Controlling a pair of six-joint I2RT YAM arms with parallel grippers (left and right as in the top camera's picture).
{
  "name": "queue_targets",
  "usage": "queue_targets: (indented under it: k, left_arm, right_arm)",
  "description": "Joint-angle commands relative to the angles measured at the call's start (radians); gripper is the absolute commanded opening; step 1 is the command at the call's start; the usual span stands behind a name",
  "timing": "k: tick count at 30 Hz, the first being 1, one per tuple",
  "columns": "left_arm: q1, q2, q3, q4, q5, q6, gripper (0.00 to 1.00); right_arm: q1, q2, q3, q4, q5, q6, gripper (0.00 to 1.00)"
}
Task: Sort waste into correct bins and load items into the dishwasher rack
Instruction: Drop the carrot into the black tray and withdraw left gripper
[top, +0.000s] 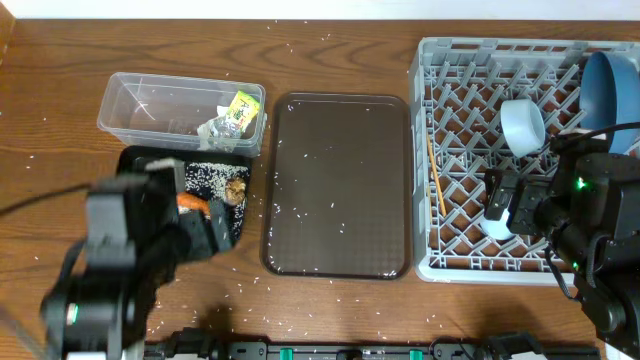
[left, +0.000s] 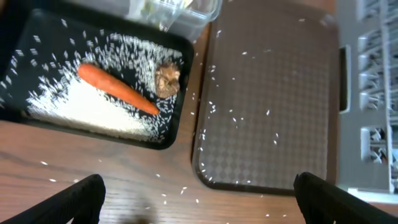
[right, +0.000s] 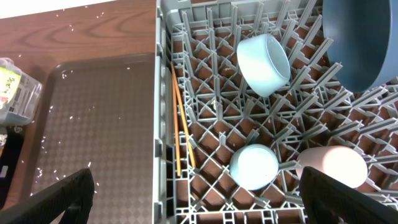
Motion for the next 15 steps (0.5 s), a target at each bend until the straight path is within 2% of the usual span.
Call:
queue_targets:
  k: [1, 8, 12, 15]
  left_arm:
    - [-0.004, -0.081, 0.008, -0.007, 0.009, 0.075, 0.98]
    - [-0.010, -0.192, 0.008, -0.019, 0.006, 0.076, 0.98]
    - [-0.010, -0.206, 0.008, -0.059, -0.061, 0.079, 0.98]
    - [-0.011, -0.206, -0.025, 0.005, -0.089, 0.103, 0.98]
  right_arm:
    - [-0.004, -0.002, 0.012, -0.002, 0.013, 0.006, 0.99]
    - [-0.004, -0.002, 0.012, -0.002, 0.013, 0.006, 0.99]
    - [-0.004, -0.002, 0.012, -0.002, 0.013, 0.006, 0.99]
    - [-0.004, -0.002, 0.012, -0.002, 0.013, 0.006, 0.99]
